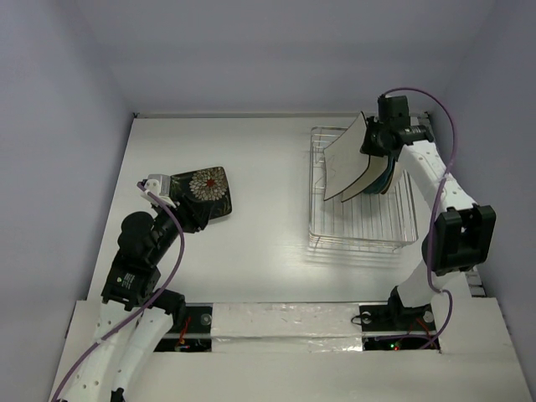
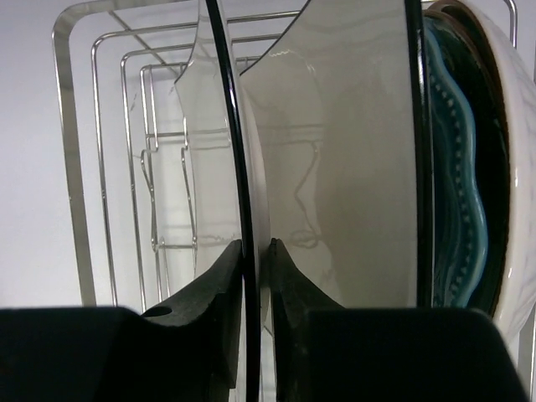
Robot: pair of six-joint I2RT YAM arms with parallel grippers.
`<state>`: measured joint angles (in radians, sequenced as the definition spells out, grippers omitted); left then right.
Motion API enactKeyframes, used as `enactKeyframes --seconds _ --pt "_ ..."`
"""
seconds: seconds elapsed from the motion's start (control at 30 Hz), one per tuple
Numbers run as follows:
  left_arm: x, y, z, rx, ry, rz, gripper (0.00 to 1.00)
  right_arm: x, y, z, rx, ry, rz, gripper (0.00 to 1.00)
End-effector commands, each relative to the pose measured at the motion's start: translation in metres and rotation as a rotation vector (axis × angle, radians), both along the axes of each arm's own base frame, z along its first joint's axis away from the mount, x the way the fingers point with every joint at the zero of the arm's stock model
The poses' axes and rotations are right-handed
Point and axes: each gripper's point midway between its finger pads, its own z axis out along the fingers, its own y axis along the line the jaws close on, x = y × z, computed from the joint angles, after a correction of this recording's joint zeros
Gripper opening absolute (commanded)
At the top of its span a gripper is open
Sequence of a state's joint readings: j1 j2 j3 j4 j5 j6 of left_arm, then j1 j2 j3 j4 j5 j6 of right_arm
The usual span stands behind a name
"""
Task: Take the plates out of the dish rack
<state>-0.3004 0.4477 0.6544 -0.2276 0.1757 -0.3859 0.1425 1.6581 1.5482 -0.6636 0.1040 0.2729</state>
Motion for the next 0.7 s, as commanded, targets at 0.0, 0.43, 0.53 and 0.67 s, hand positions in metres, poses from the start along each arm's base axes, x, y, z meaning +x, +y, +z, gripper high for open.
enactKeyframes --seconds 0.0,0.43,0.53,0.67 --pt "0.001 -0.004 0.019 -0.019 -0.064 -0.016 0.41 0.007 -0.006 0.050 -0.015 -0.122 -0.010 0.01" --pt "0.002 -0.006 0.018 -0.020 -0.061 -0.027 0.41 -0.009 -0.011 0.162 0.019 -0.359 -0.034 0.00" --pt "0.001 -0.005 0.018 -0.020 -0.062 -0.027 0.41 -0.018 -0.011 0.182 0.040 -0.410 -0.043 0.00" --pt "0.001 -0.004 0.019 -0.022 -0.065 -0.021 0.41 -0.044 -0.014 0.226 0.095 -0.544 -0.068 0.00"
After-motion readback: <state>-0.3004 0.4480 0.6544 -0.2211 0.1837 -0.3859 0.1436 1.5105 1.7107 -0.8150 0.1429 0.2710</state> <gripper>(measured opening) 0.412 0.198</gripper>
